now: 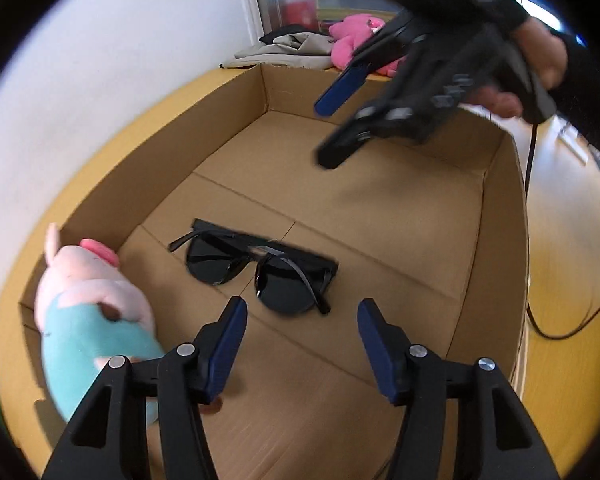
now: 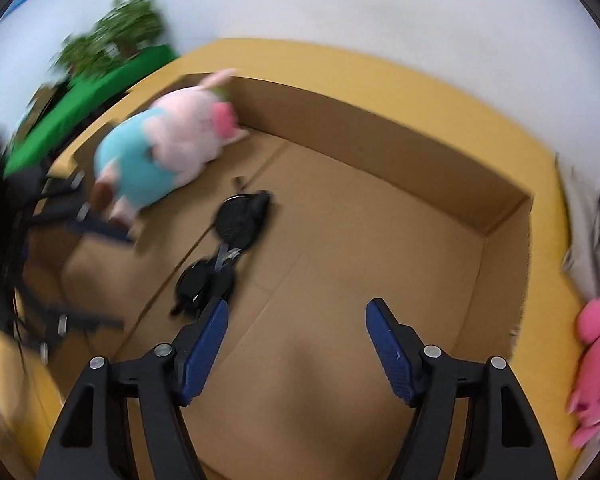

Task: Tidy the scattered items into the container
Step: 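Open the right gripper to release the sunglasses into the box, then grasp the black sunglasses in the box again with the right gripper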

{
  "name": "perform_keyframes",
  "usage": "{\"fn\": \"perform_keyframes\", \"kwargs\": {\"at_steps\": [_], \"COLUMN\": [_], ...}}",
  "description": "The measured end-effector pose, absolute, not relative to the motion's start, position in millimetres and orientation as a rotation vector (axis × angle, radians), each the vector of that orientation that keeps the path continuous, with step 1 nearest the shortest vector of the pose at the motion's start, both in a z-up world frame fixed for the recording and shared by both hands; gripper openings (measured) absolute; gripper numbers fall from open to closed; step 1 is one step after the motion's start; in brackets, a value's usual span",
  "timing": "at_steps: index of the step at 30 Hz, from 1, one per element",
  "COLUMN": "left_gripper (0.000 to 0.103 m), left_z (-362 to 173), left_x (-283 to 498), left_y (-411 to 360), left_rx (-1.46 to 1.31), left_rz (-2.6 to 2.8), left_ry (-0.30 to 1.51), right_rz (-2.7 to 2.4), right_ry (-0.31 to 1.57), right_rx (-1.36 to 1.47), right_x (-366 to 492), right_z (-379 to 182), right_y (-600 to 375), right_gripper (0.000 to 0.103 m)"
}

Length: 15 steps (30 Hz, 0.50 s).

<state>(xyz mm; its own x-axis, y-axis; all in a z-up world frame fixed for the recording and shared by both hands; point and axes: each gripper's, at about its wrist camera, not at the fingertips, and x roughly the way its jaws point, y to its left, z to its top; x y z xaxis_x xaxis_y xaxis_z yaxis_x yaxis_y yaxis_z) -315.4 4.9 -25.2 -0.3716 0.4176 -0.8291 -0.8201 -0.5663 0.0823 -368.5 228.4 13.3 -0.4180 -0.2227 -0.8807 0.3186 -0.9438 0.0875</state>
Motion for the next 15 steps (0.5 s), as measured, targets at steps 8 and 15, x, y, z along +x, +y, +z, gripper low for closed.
{"fn": "perform_keyframes", "kwargs": {"at_steps": [8,15], "left_gripper": [0.057,0.057], "left_z": [-29,-38], "left_x": [-344,-361], "left_y": [8,24], "left_rx": [-1.232,-1.405], "left_rz": [1.944,1.98], "left_ry": [0.35,0.18], "right_rz": [-2.279,-2.235], "right_ry": [-0.13,-0.048], "right_rx": [1.526,1.661], "right_x": [-423,-437], "right_z": [-14,-45], "right_y": [200,174], "right_gripper": [0.074,0.038]}}
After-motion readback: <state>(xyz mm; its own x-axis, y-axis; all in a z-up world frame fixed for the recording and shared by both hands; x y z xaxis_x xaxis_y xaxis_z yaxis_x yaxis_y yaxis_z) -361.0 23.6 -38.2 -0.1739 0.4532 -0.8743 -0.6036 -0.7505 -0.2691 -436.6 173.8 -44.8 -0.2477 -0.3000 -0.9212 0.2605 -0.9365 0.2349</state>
